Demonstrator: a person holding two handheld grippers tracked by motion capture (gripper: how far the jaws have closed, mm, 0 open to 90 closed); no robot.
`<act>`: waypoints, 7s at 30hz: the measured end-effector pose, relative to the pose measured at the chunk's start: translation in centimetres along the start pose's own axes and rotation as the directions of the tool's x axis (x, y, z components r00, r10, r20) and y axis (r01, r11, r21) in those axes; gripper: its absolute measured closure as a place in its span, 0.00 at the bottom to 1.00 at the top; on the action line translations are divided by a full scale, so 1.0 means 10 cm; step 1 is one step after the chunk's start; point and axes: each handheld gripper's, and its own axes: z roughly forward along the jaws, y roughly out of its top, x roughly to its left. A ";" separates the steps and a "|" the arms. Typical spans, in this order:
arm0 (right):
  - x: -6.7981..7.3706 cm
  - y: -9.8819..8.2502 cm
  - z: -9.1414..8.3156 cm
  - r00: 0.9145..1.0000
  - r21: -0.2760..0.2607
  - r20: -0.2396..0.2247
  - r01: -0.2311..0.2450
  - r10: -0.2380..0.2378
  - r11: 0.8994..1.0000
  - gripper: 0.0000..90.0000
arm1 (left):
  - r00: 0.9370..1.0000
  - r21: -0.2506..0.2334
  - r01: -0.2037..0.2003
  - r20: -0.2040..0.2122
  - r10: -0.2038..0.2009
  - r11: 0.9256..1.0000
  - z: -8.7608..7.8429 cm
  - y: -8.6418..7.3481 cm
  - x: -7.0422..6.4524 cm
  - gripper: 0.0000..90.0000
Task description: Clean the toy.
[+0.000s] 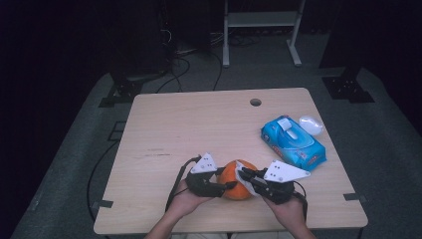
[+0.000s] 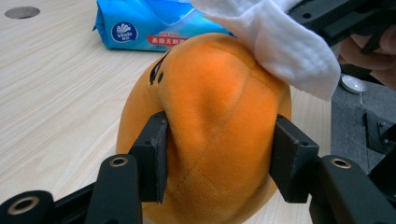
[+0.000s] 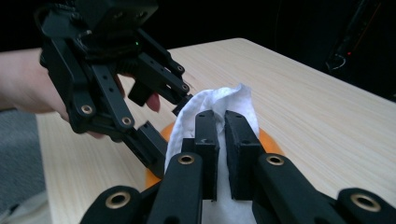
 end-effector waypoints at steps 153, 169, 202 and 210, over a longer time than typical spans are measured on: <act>-0.22 -0.08 -0.01 0.996 0.065 0.091 -0.004 -0.002 0.998 0.92 | 0.999 -0.088 -0.035 0.007 0.035 0.996 0.10 -0.15 0.13 0.08; -0.55 -0.31 -0.03 0.981 0.110 0.173 -0.109 0.089 0.988 0.93 | 0.992 -0.122 -0.103 -0.080 0.094 0.987 -0.03 0.00 0.07 0.57; -0.55 -0.38 0.02 0.976 0.069 0.087 -0.208 0.201 0.976 0.92 | 1.000 -0.044 -0.016 0.012 0.017 0.999 0.07 -0.09 0.09 0.20; -0.34 -0.18 -0.01 0.991 0.038 0.065 -0.120 0.117 0.992 0.92 | 0.999 -0.019 -0.036 -0.026 0.036 0.999 0.14 -0.13 0.07 0.35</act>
